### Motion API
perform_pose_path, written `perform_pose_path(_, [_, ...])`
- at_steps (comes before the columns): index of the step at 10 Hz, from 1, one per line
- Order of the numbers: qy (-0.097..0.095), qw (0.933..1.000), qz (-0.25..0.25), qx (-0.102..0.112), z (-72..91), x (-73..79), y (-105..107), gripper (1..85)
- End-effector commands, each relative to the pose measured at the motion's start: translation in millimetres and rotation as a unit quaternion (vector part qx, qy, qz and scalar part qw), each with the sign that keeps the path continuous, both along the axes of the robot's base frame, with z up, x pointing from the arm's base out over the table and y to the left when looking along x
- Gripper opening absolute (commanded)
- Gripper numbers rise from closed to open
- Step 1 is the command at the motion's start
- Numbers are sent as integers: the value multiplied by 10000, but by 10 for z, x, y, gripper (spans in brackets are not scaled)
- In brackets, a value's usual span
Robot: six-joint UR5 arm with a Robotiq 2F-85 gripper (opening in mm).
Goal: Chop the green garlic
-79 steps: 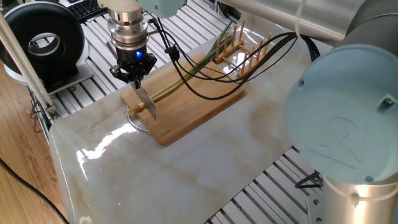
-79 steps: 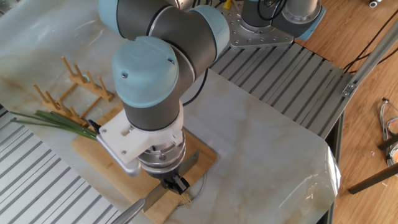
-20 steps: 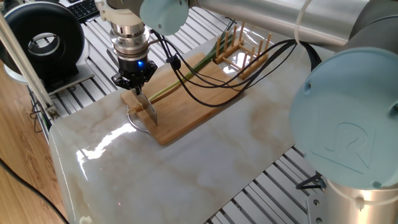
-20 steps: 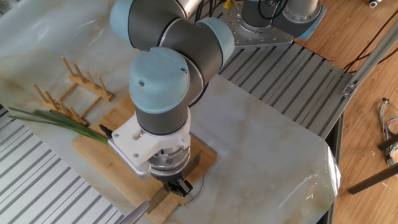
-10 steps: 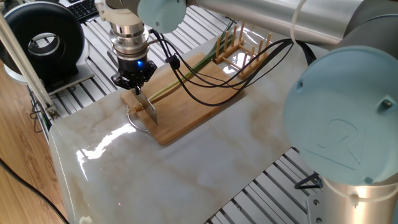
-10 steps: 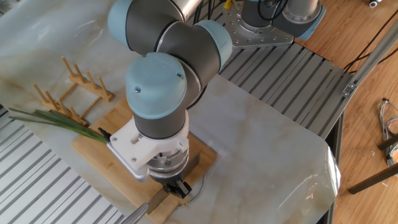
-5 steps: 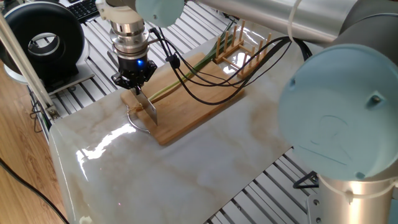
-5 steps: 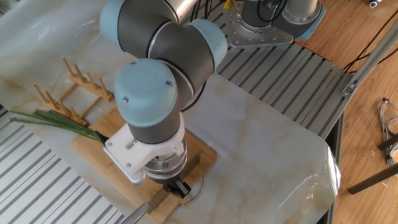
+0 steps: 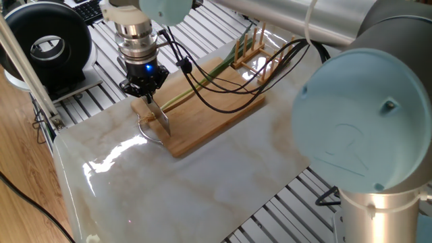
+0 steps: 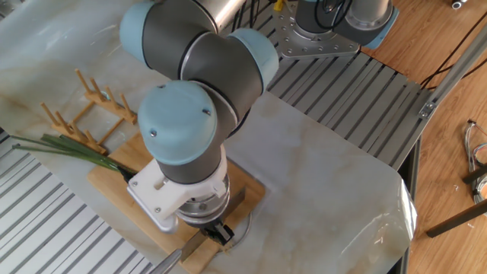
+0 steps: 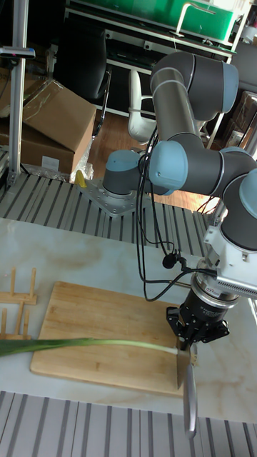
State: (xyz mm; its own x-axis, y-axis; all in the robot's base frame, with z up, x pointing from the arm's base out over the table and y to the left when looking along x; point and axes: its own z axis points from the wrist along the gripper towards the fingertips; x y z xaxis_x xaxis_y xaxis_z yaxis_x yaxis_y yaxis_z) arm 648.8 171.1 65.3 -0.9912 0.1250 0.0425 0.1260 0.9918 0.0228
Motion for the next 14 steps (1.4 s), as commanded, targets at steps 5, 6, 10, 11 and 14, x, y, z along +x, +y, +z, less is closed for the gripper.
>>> perform_pose_path(5, [-8,10000,-10,41,149,-25,25,13])
perform_pose_path(6, [-23,10000,-18,64,150,-22,45,13])
perform_pose_path(10, [-108,9999,-13,80,75,28,70,13])
perform_pose_path(11, [-115,9999,-5,87,65,35,74,13])
perform_pose_path(14, [-138,9996,-23,225,110,34,151,13])
